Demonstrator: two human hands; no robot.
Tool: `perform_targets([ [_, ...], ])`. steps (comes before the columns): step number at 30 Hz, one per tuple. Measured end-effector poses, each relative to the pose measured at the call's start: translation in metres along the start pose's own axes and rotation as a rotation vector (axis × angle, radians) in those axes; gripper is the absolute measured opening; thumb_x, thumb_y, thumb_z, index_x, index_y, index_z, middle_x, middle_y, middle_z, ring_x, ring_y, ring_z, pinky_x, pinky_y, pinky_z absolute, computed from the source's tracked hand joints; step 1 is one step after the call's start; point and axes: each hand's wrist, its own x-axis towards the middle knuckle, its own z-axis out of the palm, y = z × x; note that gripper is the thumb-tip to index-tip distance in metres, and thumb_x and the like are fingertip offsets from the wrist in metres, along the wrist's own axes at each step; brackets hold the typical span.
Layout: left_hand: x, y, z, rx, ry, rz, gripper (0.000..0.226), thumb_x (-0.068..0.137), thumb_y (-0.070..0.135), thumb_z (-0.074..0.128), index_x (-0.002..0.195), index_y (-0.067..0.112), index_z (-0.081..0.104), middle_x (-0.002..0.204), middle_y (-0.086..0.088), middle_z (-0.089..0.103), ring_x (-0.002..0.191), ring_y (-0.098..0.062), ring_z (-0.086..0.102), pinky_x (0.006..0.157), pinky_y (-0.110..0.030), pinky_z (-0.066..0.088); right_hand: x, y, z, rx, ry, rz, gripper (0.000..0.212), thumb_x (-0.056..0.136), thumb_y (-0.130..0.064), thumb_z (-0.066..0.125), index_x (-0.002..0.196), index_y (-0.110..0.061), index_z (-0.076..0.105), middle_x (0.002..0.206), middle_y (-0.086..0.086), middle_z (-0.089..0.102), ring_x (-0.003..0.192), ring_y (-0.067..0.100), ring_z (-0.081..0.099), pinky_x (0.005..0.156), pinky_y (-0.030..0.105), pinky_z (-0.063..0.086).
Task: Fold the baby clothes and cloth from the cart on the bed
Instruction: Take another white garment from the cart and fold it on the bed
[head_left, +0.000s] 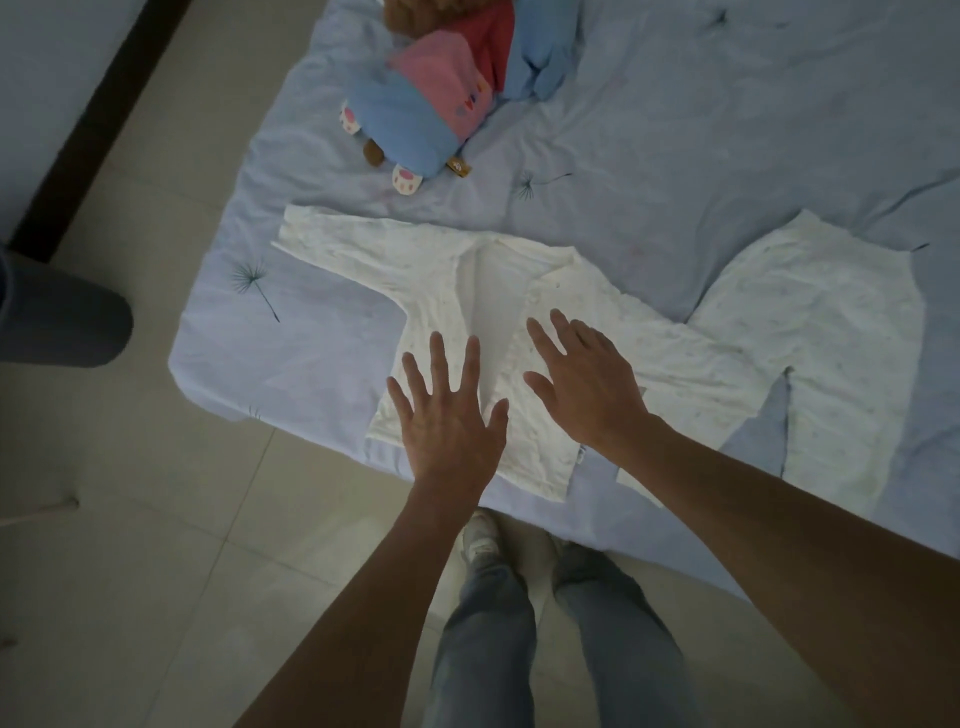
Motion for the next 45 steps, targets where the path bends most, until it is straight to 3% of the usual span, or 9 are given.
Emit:
perform_targets([
  [8, -0.005, 0.012, 0.044, -0.116, -0.014, -0.194, 0.089, 0.103, 0.076, 0.035, 0.170, 0.037, -0.009, 0.179, -0.003, -0.016, 0.163, -0.042, -0.013, 0.130, -0.068, 0.004, 0.030, 0.018, 0.020, -0.034, 0.014, -0.186, 0.080, 0.105, -0.059, 0.050, 0.170, -0.029, 0.014, 0.176, 0.013, 0.018, 0.158, 0.038, 0.031, 0.124, 0.050, 0.038],
  [13, -0.012, 0.023, 0.070, -0.213, -0.044, -0.354, 0.088, 0.103, 0.077, 0.029, 0.169, 0.036, -0.013, 0.179, -0.002, -0.018, 0.162, -0.044, -0.018, 0.130, -0.067, 0.004, 0.057, 0.031, 0.028, -0.159, 0.054, -0.424, 0.085, 0.101, -0.052, 0.063, 0.169, -0.035, 0.014, 0.178, 0.013, 0.005, 0.160, 0.038, 0.024, 0.125, 0.052, 0.036],
  [18, -0.011, 0.023, 0.086, -0.254, -0.031, -0.446, 0.089, 0.105, 0.074, 0.031, 0.169, 0.034, -0.015, 0.179, -0.004, -0.015, 0.161, -0.048, -0.015, 0.130, -0.067, 0.005, 0.101, 0.028, 0.018, -0.199, 0.130, -0.585, 0.094, 0.097, -0.038, 0.071, 0.169, -0.035, 0.011, 0.177, 0.017, -0.003, 0.163, 0.039, 0.010, 0.129, 0.056, 0.023],
  [28, -0.011, 0.018, 0.100, -0.252, 0.011, -0.523, 0.086, 0.105, 0.072, 0.027, 0.171, 0.030, -0.009, 0.180, -0.006, -0.007, 0.163, -0.046, -0.012, 0.130, -0.065, 0.011, 0.170, 0.028, -0.003, -0.251, 0.188, -0.729, 0.096, 0.098, -0.046, 0.067, 0.170, -0.034, 0.005, 0.177, 0.015, -0.005, 0.163, 0.039, 0.006, 0.128, 0.060, 0.019],
  [34, -0.013, 0.012, 0.092, -0.241, 0.045, -0.552, 0.085, 0.107, 0.071, 0.028, 0.172, 0.027, -0.005, 0.180, -0.009, -0.006, 0.164, -0.045, -0.008, 0.131, -0.064, 0.010, 0.192, 0.028, -0.003, -0.243, 0.207, -0.771, 0.077, 0.107, -0.043, 0.055, 0.170, -0.032, 0.011, 0.178, 0.012, 0.002, 0.162, 0.039, 0.013, 0.128, 0.061, 0.020],
  [40, -0.013, -0.006, 0.084, -0.194, 0.028, -0.589, 0.082, 0.109, 0.068, 0.026, 0.172, 0.024, -0.004, 0.180, -0.010, -0.007, 0.163, -0.048, -0.008, 0.130, -0.064, 0.012, 0.205, 0.018, -0.004, -0.163, 0.220, -0.744, 0.080, 0.105, -0.040, 0.059, 0.170, -0.029, 0.013, 0.178, 0.009, 0.001, 0.162, 0.038, 0.015, 0.128, 0.060, 0.022],
  [45, -0.013, -0.011, 0.083, -0.171, 0.005, -0.578, 0.089, 0.108, 0.068, 0.033, 0.171, 0.019, -0.006, 0.180, -0.009, -0.008, 0.163, -0.046, -0.009, 0.131, -0.063, 0.014, 0.216, 0.012, 0.003, -0.132, 0.209, -0.763, 0.057, 0.103, -0.028, 0.066, 0.155, -0.015, 0.046, 0.177, 0.010, 0.012, 0.161, 0.038, 0.020, 0.127, 0.059, 0.024],
])
